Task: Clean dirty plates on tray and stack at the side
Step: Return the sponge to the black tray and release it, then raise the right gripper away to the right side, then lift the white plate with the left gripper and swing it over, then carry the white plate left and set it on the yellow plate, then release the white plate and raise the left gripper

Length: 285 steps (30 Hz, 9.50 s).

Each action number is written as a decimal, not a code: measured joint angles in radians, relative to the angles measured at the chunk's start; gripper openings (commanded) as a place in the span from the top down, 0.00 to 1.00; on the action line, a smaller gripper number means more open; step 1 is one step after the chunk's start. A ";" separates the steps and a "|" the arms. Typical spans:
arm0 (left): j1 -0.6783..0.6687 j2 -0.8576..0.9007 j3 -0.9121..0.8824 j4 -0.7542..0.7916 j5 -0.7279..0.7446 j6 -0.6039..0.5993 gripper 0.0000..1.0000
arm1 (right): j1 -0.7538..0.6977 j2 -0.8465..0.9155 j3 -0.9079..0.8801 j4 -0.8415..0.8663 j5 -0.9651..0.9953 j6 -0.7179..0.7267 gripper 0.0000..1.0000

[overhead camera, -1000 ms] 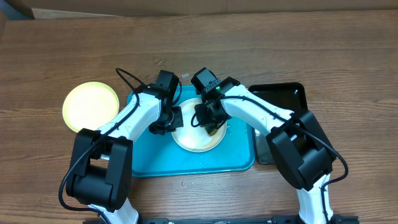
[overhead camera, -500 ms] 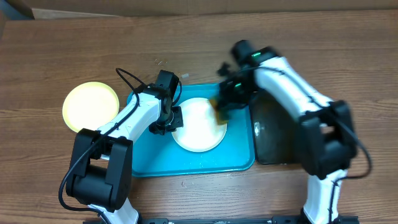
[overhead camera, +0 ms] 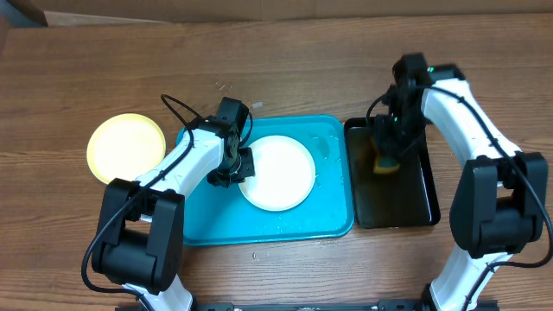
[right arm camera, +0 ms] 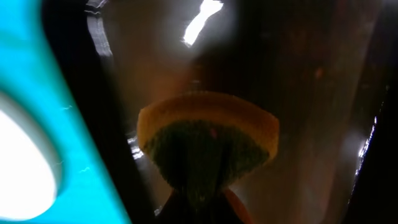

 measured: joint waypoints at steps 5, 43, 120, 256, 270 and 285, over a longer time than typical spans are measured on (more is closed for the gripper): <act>0.000 0.000 0.000 0.001 0.000 0.000 0.96 | 0.000 0.000 -0.093 0.103 0.079 0.001 0.56; 0.000 0.000 0.000 0.005 0.000 0.000 0.94 | 0.004 -0.049 -0.311 0.244 0.106 0.032 0.52; 0.000 0.000 0.000 0.005 0.000 0.000 0.76 | -0.419 -0.019 0.072 0.184 0.137 0.106 0.00; 0.876 0.017 0.548 -0.377 -0.102 -0.079 0.96 | -0.419 -0.019 0.072 0.184 0.137 0.106 0.00; 0.885 0.015 0.322 -0.167 -0.104 -0.079 0.93 | -0.419 -0.019 0.072 0.185 0.137 0.106 0.00; 0.871 0.015 0.322 -0.156 0.301 0.172 0.13 | -0.419 -0.019 0.072 0.184 0.137 0.106 0.00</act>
